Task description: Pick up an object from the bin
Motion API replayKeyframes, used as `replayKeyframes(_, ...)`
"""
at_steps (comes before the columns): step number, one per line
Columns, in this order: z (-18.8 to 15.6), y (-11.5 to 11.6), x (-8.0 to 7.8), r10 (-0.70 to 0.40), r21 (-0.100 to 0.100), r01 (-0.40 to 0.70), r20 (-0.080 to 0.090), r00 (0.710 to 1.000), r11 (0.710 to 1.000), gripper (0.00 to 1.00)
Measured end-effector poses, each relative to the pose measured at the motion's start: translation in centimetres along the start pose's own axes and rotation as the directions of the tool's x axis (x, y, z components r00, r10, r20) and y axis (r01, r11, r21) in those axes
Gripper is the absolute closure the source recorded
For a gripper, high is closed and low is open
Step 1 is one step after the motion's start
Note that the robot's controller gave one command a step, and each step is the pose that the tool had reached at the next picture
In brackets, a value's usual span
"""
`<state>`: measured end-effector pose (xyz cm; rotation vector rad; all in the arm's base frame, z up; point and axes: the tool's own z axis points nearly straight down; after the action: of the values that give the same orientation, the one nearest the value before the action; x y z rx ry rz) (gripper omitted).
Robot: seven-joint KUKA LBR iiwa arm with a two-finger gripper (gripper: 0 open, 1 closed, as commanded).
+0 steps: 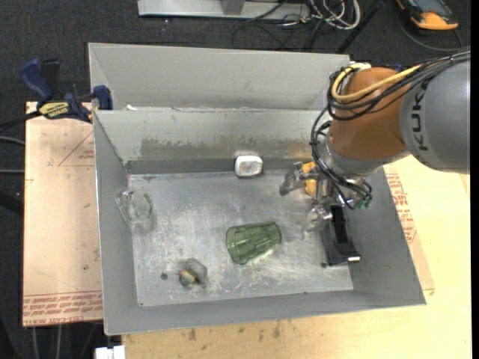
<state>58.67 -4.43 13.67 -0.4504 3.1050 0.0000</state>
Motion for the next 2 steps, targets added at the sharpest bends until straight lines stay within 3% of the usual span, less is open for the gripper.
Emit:
replayKeyframes(1, 0.9, 1.7, -0.2, 0.122, -0.002, -0.122, -0.003, 0.993, 0.993, 0.0)
replayKeyframes(2, 5.9, 5.8, -6.1, -0.248, 0.001, 0.248, -0.005, 0.969, 0.969, 1.0)
